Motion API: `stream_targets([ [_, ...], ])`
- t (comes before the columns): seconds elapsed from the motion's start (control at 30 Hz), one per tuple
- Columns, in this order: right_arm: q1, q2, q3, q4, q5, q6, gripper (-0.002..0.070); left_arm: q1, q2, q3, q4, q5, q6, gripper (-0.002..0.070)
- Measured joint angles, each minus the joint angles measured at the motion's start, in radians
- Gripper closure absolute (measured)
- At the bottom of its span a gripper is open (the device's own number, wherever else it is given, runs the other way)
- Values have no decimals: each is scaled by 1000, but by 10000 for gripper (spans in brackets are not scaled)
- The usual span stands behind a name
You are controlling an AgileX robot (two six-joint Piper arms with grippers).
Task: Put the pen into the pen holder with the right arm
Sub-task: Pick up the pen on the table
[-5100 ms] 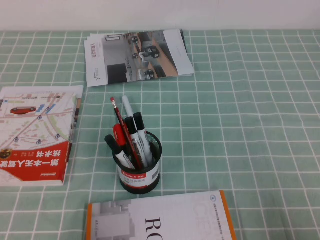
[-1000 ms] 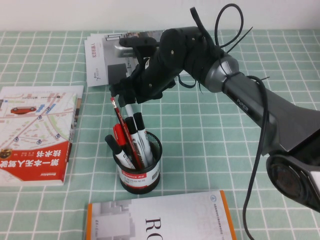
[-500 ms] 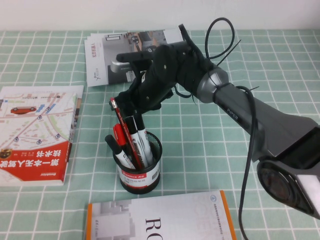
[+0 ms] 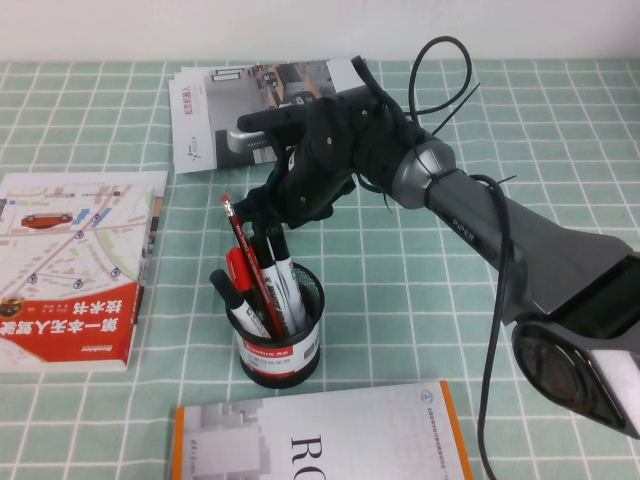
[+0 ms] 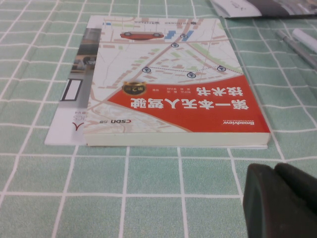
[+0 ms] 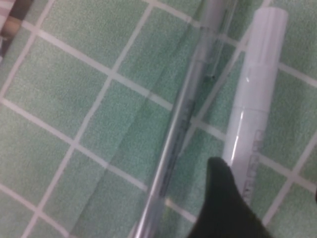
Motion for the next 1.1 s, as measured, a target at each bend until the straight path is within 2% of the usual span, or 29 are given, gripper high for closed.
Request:
stream_targets([
  [0.53, 6, 15, 0, -11, -8, -43, 327, 0, 0, 0, 0, 0, 0, 679],
  [0.6, 8, 17, -2, -18, -8, -47, 350, 0, 0, 0, 0, 0, 0, 679],
  [0.87, 8, 21, -9, -75, 17, -50, 552, 0, 0, 0, 0, 0, 0, 679],
  [1.1, 10, 21, -13, -93, 43, -50, 563, 0, 0, 0, 0, 0, 0, 679],
])
